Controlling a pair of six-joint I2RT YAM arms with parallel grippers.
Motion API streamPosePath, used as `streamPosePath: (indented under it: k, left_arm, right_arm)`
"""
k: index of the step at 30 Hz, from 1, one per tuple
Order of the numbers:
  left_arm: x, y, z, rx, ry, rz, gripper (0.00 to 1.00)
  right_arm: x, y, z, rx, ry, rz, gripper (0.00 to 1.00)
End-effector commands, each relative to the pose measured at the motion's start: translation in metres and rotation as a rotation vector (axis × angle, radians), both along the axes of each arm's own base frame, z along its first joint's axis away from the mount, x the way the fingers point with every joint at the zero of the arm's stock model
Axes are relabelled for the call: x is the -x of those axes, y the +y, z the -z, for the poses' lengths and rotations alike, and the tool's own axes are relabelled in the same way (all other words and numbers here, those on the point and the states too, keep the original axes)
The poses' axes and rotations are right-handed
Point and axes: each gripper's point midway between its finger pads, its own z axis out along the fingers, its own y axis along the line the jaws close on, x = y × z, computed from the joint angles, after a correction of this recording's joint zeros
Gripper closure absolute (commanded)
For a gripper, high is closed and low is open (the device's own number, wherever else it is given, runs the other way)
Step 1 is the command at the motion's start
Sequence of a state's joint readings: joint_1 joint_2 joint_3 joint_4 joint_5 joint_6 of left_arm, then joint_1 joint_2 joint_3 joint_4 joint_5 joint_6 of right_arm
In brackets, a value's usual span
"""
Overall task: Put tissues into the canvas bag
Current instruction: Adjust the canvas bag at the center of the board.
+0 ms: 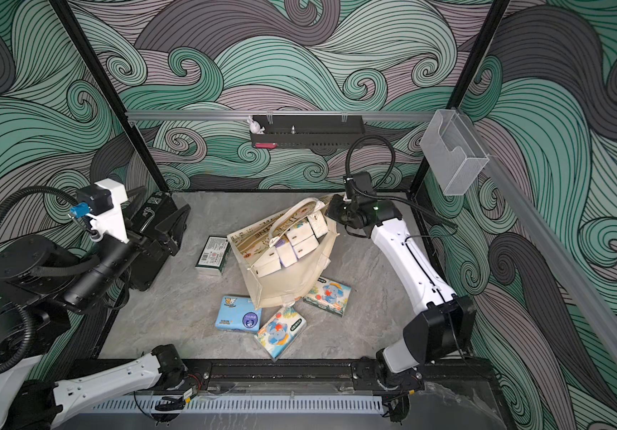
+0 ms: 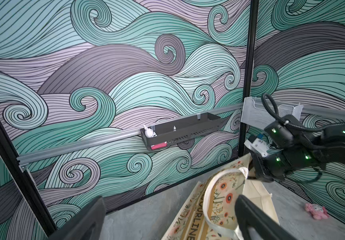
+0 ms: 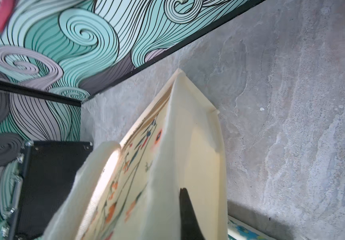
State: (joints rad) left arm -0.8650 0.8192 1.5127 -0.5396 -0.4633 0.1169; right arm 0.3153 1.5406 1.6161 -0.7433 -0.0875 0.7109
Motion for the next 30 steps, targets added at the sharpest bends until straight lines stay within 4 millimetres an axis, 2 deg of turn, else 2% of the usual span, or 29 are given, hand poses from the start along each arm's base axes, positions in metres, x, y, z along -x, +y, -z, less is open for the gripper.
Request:
streamPosePath:
  k: [1,4,7,11,15,20,22,23,27,30]
  left_arm:
    - [-0.018,-0.021,0.062,-0.110,0.158,-0.002,0.01]
    - [-0.018,-0.025,0.072,-0.132,0.179,0.016,0.01]
    - [-0.022,-0.032,0.079,-0.168,0.203,0.028,0.01]
    - [-0.027,-0.048,0.096,-0.219,0.252,0.064,0.01]
    - [-0.033,-0.065,0.120,-0.297,0.324,0.106,0.02]
    - [-0.046,-0.069,0.153,-0.446,0.407,0.064,0.22]
    - [-0.052,-0.067,0.166,-0.504,0.457,0.028,0.25]
    - [-0.054,-0.066,0.173,-0.518,0.486,0.016,0.25]
    - [-0.068,-0.073,0.193,-0.488,0.551,0.019,0.13]
    - [-0.087,-0.078,0.204,-0.451,0.608,0.032,0.13]
  right_arm:
    - [-0.014,-0.026,-0.066,-0.148,-0.083,0.191,1.00]
    - [-0.016,-0.032,-0.093,-0.146,-0.099,0.218,1.00]
    - [-0.013,-0.036,-0.106,-0.166,-0.099,0.233,1.00]
    - [-0.010,-0.034,-0.107,-0.217,-0.074,0.239,1.00]
    - [-0.010,-0.030,-0.101,-0.276,-0.012,0.242,1.00]
    - [-0.008,-0.028,-0.103,-0.309,-0.001,0.244,1.00]
    - [-0.007,-0.029,-0.105,-0.308,-0.005,0.243,1.00]
    - [-0.006,-0.030,-0.104,-0.306,-0.006,0.244,1.00]
    - [-0.004,-0.029,-0.101,-0.310,0.006,0.235,1.00]
    - [-0.001,-0.029,-0.100,-0.321,0.003,0.229,1.00]
